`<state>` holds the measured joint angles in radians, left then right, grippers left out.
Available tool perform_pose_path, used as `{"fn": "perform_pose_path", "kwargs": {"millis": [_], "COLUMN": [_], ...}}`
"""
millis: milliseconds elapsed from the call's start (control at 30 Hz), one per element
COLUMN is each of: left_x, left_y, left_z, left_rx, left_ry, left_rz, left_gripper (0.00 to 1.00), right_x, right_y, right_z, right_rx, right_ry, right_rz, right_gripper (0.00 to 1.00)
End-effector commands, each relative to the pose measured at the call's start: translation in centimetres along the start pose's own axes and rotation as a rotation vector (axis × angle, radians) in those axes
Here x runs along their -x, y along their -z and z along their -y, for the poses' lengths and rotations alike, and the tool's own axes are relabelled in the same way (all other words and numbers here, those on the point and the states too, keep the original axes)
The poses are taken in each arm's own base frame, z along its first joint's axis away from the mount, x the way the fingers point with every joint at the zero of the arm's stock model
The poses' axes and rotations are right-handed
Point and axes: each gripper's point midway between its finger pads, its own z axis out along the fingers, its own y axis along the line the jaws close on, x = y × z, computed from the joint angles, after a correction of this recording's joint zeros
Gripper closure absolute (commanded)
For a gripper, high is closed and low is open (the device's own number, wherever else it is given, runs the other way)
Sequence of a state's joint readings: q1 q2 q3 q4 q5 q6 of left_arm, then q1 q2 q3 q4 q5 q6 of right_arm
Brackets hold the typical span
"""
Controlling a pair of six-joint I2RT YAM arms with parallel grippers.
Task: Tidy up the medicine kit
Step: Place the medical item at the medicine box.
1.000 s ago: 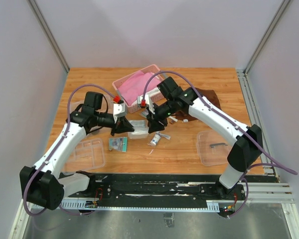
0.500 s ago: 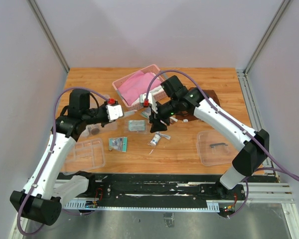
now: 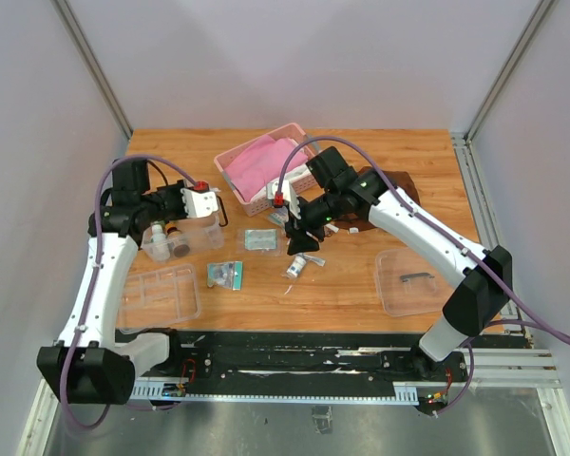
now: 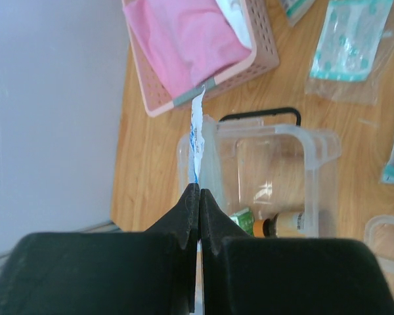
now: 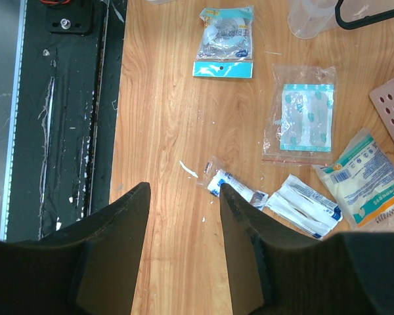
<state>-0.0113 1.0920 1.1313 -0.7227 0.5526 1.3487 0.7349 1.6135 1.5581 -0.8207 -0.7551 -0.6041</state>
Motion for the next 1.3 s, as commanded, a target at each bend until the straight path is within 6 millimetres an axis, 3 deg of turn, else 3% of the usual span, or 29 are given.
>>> {"fn": "perform_pose_path", "kwargs": {"millis": [0, 100, 233, 700, 1033, 1267], "left_x": [-2.8, -5.2, -6.7, -9.1, -10.6, -11.6], "left_y": [0.0, -0.6, -1.7, -6.0, -9.0, -9.6], "left_z": [-0.7, -0.1, 1.0, 5.5, 6.7, 8.4], "left_rx": [-0.023, -0.061, -0.112, -0.164, -0.194, -0.258], "left_ry": [-0.100, -0.117, -0.142, -0.347, -0.398, -0.347], "left_rz": [-0.076, -0.129, -0.135, -0.056, -0.010, -0.016], "left_gripper": [1.00, 1.00, 1.00, 1.00, 1.00, 1.00], "right_x": [-0.1, -0.3, -0.6, -1.4, -1.8, -2.1], "right_y": [0.3, 0.3, -0.1, -0.7, -0.9, -1.0], "right_z": [-0.2, -0.2, 0.0, 0.4, 0.5, 0.6], "right_rx": [-0.005, -0.003, 0.002, 0.009, 0.013, 0.015], "right_ry": [0.016, 0.016, 0.008, -0.010, -0.015, -0.021], "right_rz": [-0.001, -0.004, -0.013, -0.037, -0.052, -0.062], "right_gripper": [0.52, 0.52, 0.53, 0.54, 0.54, 0.54]}}
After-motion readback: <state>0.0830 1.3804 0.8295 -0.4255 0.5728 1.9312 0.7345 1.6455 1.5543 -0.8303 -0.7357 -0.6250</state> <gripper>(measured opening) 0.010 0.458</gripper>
